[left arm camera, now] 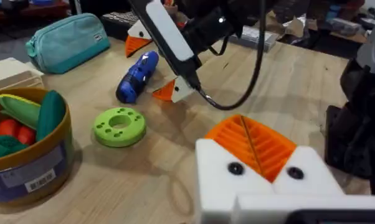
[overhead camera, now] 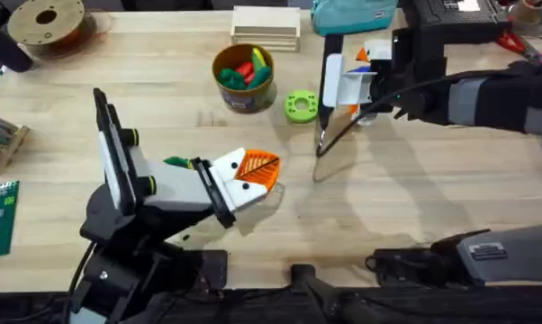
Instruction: Pick up the gripper from the table and insert it into the empty holder that is missing its gripper. Then pick up a screw, insert it into the mounting hole, and use the screwdriver to tighten it. Finally, clean up the table by picking up the vegetable and placing it into the bucket.
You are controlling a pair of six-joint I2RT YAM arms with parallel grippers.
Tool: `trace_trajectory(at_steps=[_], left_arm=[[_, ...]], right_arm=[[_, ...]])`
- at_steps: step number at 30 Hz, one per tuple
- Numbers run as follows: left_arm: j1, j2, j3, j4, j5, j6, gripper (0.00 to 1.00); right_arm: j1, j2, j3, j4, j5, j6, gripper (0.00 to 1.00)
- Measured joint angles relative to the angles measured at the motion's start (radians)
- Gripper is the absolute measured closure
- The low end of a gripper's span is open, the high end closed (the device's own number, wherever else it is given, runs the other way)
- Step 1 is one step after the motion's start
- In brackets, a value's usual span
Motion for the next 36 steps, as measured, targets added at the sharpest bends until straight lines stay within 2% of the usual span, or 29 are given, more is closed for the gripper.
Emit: trace_trajectory(at_steps=[4, 6, 10, 11, 12, 17, 18, 21, 24, 25, 27, 33, 34, 35, 36], left_arm=[[0.000, 0.000, 0.000, 0.000, 0.000, 0.000, 0.986], [0.000, 0.000, 0.000, 0.000, 0.000, 0.004, 0.779], [0.000, 0.000, 0.000, 0.000, 0.000, 0.003, 0.165], [0.000, 0.000, 0.000, 0.000, 0.000, 0.000, 0.054], [0.000, 0.000, 0.000, 0.000, 0.000, 0.000, 0.025], [0.000, 0.000, 0.000, 0.004, -0.006, 0.004, 0.014], [0.000, 0.000, 0.010, 0.046, -0.068, -0.013, 0.015], [0.000, 0.000, 0.069, -0.112, -0.170, -0.059, 0.015], [0.000, 0.015, 0.181, -0.304, -0.294, -0.102, 0.015], [0.000, 0.084, 0.334, -0.477, -0.422, -0.146, 0.015], [0.000, 0.158, 0.435, -0.568, -0.496, -0.166, 0.015], [0.000, 0.490, 0.697, -0.790, -0.663, -0.192, 0.015], [0.000, 0.715, 0.810, -0.826, -0.705, -0.199, 0.015], [0.000, 0.850, 0.866, -0.845, -0.691, -0.205, 0.015], [0.000, 0.884, 0.877, -0.862, -0.684, -0.206, 0.016]], right_arm=[[0.000, -0.035, -0.019, -0.001, -0.005, 0.188, 0.042], [0.001, -0.066, -0.021, -0.006, -0.005, 0.314, 0.042], [0.001, -0.151, -0.021, -0.016, -0.009, 0.585, 0.043], [0.001, -0.175, -0.021, -0.015, -0.011, 0.655, 0.043], [0.001, -0.195, -0.021, -0.015, -0.011, 0.717, 0.042], [0.001, -0.274, -0.021, -0.016, -0.013, 0.953, 0.042], [0.001, -0.303, -0.021, -0.018, -0.032, 1.049, 0.044], [0.001, -0.314, -0.021, -0.020, -0.070, 1.072, 0.044], [0.001, -0.322, -0.021, -0.019, -0.103, 1.085, 0.043], [0.002, -0.326, -0.021, -0.012, -0.124, 1.091, 0.043], [0.002, -0.326, -0.021, -0.007, -0.130, 1.095, 0.042], [0.002, -0.326, -0.021, 0.002, -0.139, 1.102, 0.042], [0.002, -0.326, -0.021, 0.002, -0.143, 1.103, 0.042], [0.002, -0.326, -0.021, 0.002, -0.144, 1.103, 0.043], [0.002, -0.326, -0.021, 0.002, -0.144, 1.102, 0.042]])
